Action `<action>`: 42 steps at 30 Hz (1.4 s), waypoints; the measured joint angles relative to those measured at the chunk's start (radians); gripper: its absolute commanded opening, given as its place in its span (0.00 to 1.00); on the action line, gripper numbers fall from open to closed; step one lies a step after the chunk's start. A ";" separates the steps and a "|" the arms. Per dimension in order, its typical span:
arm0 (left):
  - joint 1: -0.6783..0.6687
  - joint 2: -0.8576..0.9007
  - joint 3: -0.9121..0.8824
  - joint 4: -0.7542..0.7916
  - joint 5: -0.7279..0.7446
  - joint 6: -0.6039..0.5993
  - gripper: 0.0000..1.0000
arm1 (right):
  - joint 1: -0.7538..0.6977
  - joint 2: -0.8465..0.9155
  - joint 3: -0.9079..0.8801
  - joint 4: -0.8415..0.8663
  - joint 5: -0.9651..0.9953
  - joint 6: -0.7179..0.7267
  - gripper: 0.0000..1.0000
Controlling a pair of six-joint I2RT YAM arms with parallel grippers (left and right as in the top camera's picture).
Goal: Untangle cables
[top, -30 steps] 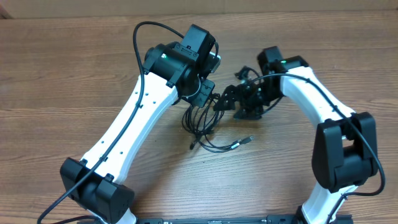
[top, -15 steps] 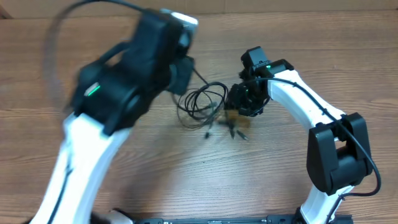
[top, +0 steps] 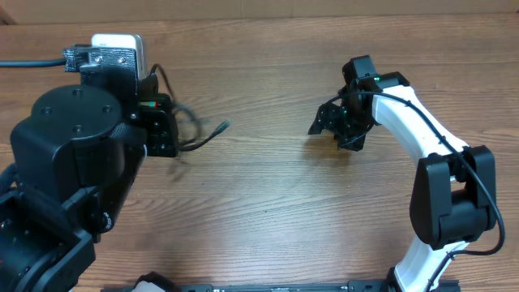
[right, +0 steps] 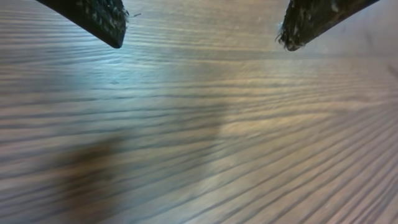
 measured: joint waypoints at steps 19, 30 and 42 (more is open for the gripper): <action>0.000 0.366 -0.001 -0.234 0.180 0.014 0.04 | -0.051 0.000 0.000 -0.111 0.069 -0.045 0.80; 0.000 0.651 -0.001 -0.246 0.492 0.060 0.04 | -0.114 0.000 0.000 -0.137 0.103 -0.050 0.81; -0.057 0.765 -0.001 -0.255 0.568 0.071 0.04 | -0.114 0.000 0.000 -0.137 0.119 -0.050 0.82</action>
